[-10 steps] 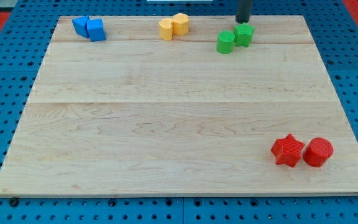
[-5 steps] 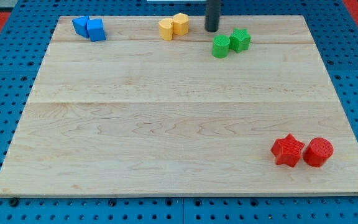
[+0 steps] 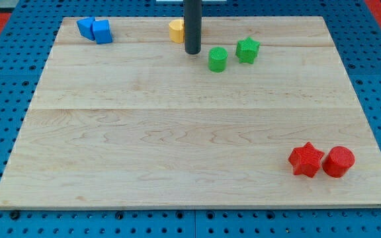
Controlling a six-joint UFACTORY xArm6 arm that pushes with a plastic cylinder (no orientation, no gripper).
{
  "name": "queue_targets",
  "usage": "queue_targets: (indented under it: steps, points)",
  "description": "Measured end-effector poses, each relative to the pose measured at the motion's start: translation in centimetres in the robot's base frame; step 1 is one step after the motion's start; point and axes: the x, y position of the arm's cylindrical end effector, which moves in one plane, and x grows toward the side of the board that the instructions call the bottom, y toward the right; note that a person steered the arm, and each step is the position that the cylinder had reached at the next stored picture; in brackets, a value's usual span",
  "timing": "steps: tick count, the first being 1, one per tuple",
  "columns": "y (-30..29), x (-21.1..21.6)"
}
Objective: Push the green circle and the green star towards the center left
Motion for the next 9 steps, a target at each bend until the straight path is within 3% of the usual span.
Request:
queue_targets:
  steps: [1,2,3,5,6,8,9]
  points:
    - [4.4,-2.5]
    - [12.8,-2.7]
    - [13.9,0.4]
    - [-1.3,4.8]
    - [-2.4,5.0]
    - [3.8,5.7]
    - [0.9,8.0]
